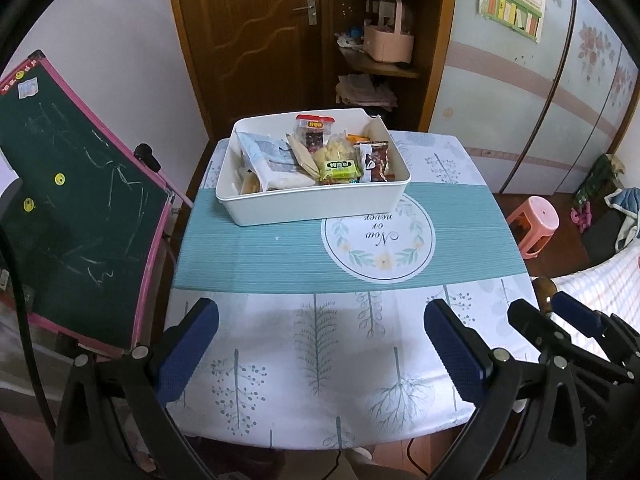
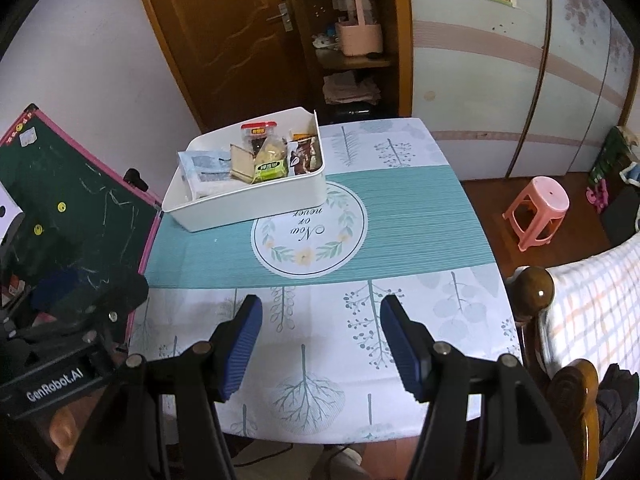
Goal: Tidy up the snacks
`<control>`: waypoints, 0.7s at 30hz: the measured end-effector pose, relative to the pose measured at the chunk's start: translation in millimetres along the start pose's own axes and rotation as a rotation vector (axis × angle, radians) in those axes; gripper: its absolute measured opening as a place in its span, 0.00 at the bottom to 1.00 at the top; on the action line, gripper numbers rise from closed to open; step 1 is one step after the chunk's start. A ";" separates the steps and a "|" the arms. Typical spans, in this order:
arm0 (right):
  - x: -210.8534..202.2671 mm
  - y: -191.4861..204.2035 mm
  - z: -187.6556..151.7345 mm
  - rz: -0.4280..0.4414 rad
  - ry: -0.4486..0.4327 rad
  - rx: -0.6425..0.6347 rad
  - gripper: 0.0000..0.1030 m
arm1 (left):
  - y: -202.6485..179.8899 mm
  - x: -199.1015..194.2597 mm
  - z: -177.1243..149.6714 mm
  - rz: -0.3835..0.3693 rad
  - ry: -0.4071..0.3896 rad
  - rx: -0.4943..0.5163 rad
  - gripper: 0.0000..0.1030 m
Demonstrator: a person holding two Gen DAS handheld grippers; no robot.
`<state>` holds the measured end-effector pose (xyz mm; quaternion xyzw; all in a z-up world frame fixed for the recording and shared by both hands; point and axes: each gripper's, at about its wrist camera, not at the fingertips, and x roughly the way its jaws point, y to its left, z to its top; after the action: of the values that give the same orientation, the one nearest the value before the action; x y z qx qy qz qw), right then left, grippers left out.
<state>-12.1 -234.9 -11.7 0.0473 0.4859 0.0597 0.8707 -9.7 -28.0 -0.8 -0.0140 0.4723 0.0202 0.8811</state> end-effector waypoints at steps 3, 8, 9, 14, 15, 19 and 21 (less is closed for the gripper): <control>-3.8 2.6 -0.8 -0.003 -0.012 -0.007 0.60 | 0.9 0.3 -0.4 -0.001 -0.001 0.002 0.99; -8.8 5.5 -2.2 -0.005 -0.029 -0.024 0.60 | 1.4 -0.8 -1.8 -0.004 0.000 0.003 0.99; -9.6 5.9 -2.1 -0.006 -0.032 -0.026 0.60 | 1.0 -0.8 -1.8 -0.003 -0.001 0.002 0.99; -12.6 5.9 -2.2 -0.012 -0.042 -0.034 0.60 | -1.6 -1.3 -3.9 -0.007 0.003 0.001 0.99; -12.9 5.8 -2.4 -0.012 -0.043 -0.034 0.60 | -2.3 -0.4 -3.9 -0.007 0.005 0.000 0.99; -13.3 5.6 -2.6 -0.012 -0.042 -0.033 0.60 | -4.2 1.7 -4.0 -0.006 0.014 -0.002 0.99; -13.1 5.8 -2.5 -0.012 -0.043 -0.035 0.60 | -4.0 1.6 -4.4 -0.005 0.016 -0.003 0.99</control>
<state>-21.3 -231.0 -1.1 0.0302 0.4663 0.0618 0.8820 -12.3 -32.1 -4.5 -0.0168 0.4792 0.0185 0.8774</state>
